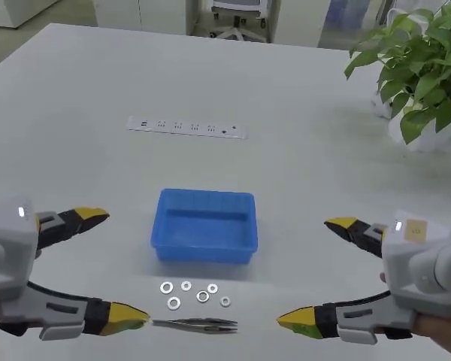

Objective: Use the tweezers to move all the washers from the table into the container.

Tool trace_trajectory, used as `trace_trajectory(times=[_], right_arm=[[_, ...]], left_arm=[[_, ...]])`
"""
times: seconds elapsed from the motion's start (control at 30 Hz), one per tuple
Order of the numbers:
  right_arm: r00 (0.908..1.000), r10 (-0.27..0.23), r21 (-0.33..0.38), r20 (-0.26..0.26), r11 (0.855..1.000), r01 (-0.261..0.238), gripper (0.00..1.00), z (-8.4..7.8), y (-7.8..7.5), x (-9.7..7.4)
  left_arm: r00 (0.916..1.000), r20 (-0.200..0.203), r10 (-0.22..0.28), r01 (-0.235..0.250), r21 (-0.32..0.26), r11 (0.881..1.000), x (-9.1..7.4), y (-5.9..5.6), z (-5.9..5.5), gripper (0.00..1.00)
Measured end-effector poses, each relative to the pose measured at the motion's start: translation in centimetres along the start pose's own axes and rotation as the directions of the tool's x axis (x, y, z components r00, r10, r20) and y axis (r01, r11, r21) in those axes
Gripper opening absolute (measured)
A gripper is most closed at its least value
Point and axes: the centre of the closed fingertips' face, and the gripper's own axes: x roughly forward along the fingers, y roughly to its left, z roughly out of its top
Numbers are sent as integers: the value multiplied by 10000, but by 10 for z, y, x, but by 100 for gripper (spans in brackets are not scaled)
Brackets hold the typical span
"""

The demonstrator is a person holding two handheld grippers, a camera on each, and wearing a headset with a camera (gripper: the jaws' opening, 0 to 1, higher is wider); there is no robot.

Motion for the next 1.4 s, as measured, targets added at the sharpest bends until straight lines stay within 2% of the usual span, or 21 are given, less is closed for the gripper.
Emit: trace_trajectory(times=[0.13, 0.4, 0.57, 0.7, 0.93, 1.07, 1.23, 1.4], right_arm=[[10000, 27, -32, 1, 10000, -27, 99, 1, 0, 0], [9995, 281, -430, -126, 9987, -286, 96, 3, 3, 5], [9975, 588, -770, -402, 9951, -617, 91, 1, 11, 11], [9951, 775, -1072, -615, 9907, -838, 86, -3, 17, 17], [9893, 1184, -1556, -851, 9792, -1305, 75, -7, 31, 28], [9836, 1478, -1750, -1033, 9708, -1642, 71, -10, 39, 35], [9747, 1822, -1987, -1296, 9583, -2055, 65, -13, 49, 45], [9643, 2145, -2329, -1555, 9406, -2468, 56, -16, 58, 54]], left_arm=[[10000, -60, -54, 54, 8, 10000, 0, -1, -1, 98], [9986, -428, -324, 338, 319, 9989, 2, -5, -6, 93], [9960, -676, -582, 622, 577, 9964, 5, -10, -10, 85], [9914, -939, -912, 1005, 990, 9900, 10, -18, -16, 75], [9849, -1177, -1271, 1401, 1099, 9840, 20, -27, -25, 67], [9774, -1449, -1539, 1710, 1143, 9786, 26, -31, -34, 59], [9708, -1635, -1754, 1952, 1143, 9741, 33, -33, -43, 43], [9564, -2098, -2033, 2385, 1585, 9581, 38, -36, -53, 35]])
